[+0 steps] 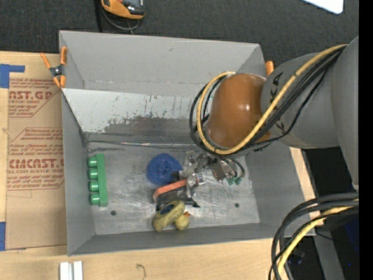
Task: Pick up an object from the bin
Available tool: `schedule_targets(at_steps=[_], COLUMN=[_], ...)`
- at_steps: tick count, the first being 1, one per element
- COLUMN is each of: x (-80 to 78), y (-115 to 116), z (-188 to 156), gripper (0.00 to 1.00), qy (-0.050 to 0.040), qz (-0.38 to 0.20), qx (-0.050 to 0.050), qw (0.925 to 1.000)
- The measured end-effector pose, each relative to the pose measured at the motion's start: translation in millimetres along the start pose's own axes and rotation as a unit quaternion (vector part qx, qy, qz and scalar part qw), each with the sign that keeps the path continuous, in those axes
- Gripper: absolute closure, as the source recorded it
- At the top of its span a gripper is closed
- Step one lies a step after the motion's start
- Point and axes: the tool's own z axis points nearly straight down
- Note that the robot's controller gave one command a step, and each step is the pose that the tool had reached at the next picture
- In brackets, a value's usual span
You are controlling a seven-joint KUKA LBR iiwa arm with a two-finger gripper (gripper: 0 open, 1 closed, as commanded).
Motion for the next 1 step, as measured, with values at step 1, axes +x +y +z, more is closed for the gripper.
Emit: schedule_targets(at_steps=[1], x=[0.3], y=[0.2], z=[-3.2], gripper=[1.00], qy=[0.0012], qz=[0.000], qx=[0.000], qw=[1.0000])
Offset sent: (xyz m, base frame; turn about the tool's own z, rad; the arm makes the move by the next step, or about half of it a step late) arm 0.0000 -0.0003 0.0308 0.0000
